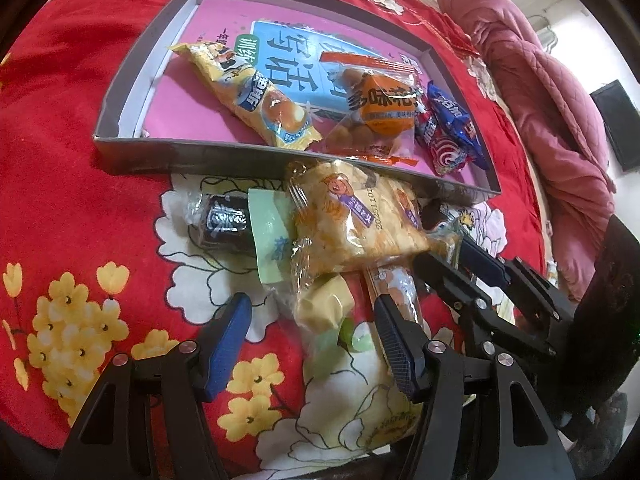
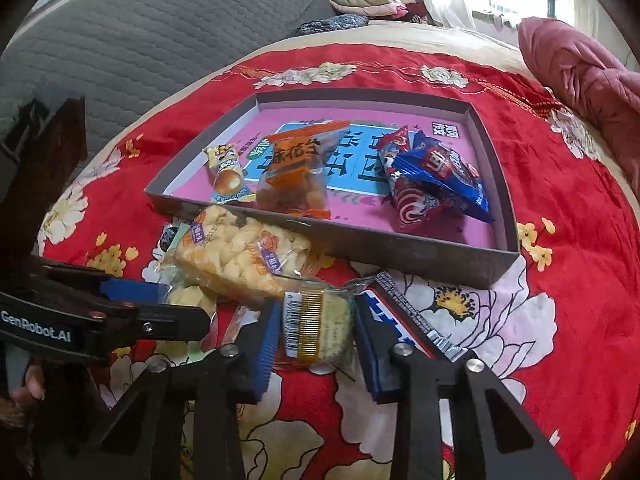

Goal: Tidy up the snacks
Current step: 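Grasp the clear biscuit pack with the right tool while the left tool grasps the green-labelled bag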

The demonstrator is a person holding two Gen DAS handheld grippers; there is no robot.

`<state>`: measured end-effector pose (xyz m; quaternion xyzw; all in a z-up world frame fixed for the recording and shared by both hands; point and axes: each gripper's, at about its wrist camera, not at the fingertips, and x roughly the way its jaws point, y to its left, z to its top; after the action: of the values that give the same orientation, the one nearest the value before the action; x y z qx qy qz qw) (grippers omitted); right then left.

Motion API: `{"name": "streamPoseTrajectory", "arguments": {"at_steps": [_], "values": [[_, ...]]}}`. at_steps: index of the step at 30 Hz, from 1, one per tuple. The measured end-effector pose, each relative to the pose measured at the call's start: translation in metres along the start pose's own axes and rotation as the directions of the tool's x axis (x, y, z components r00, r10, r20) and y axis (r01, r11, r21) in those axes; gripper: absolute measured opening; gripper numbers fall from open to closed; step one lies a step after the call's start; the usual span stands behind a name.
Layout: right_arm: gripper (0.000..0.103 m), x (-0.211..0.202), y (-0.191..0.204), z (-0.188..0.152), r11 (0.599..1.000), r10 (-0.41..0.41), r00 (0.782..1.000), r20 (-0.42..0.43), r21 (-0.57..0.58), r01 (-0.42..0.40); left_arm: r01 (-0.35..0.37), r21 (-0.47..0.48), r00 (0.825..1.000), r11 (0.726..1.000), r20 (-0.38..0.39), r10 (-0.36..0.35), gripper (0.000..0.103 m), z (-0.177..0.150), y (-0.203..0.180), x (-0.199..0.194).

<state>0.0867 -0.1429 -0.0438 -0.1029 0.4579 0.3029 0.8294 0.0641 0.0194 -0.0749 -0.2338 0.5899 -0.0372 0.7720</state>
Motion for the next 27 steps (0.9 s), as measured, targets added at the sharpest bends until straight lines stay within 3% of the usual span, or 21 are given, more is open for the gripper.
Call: {"name": "streamPoseTrajectory", "arguments": {"at_steps": [14,16,21,27], "values": [[0.035,-0.011,-0.006,0.003,0.999,0.012,1.000,0.025,0.033,-0.013,-0.041,0.025,0.999,0.999,0.028,0.040,0.065,0.000,-0.011,0.008],[0.034,-0.013,-0.010,0.004,0.998,0.017,0.999,0.033,0.055,-0.019,-0.055,0.030,0.998,0.998,0.030,0.054,0.053,0.001,-0.013,0.009],[0.034,-0.014,-0.016,0.005,0.996,0.019,0.999,0.038,0.086,-0.022,-0.074,0.046,0.997,0.996,0.035,0.072,0.048,0.001,-0.016,0.011],[0.034,-0.015,-0.018,0.006,0.995,0.031,0.998,0.048,0.090,-0.035,-0.065,0.064,0.997,0.996,0.040,0.063,0.035,-0.002,-0.017,0.006]]}}
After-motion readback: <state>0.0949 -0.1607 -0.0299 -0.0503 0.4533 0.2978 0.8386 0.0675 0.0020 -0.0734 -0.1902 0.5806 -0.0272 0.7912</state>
